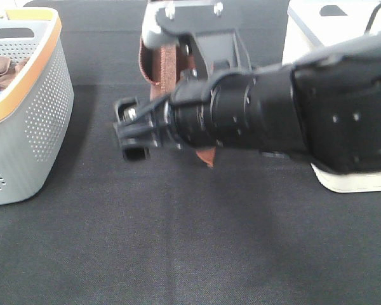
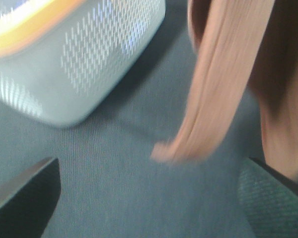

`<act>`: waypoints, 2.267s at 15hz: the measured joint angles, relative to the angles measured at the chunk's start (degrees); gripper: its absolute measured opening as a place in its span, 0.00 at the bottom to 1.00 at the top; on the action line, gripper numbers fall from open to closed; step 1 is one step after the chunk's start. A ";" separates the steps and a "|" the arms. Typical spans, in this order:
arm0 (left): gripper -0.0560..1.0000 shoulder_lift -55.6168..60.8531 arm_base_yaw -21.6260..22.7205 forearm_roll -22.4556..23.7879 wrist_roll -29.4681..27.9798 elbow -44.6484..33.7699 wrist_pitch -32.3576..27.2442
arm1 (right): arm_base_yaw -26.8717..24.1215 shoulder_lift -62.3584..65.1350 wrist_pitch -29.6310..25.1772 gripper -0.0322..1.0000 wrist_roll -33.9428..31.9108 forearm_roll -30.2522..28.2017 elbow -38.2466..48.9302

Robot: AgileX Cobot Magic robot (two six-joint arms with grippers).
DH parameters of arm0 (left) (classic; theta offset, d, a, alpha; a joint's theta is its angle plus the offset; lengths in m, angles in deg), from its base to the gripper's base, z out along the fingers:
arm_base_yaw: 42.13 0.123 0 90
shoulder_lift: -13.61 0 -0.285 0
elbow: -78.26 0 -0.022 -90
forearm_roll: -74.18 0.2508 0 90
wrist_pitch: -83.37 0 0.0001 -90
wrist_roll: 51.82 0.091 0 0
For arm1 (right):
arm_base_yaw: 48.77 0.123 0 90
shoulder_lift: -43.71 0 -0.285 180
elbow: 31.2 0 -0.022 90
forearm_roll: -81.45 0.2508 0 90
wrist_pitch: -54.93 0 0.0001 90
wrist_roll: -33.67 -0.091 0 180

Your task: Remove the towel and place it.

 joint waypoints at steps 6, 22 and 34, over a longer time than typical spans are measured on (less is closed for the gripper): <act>0.05 0.00 -1.49 -0.06 0.00 0.00 0.00 | 0.00 -0.40 5.96 0.91 -0.46 -3.72 -1.78; 0.05 0.00 -1.78 -0.06 0.00 0.00 -0.86 | -0.57 -7.28 14.32 0.56 -4.47 -10.26 -4.01; 0.05 0.00 -1.78 13.98 -5.61 0.00 -9.22 | -0.63 -3.95 13.12 0.03 12.78 -0.06 -4.41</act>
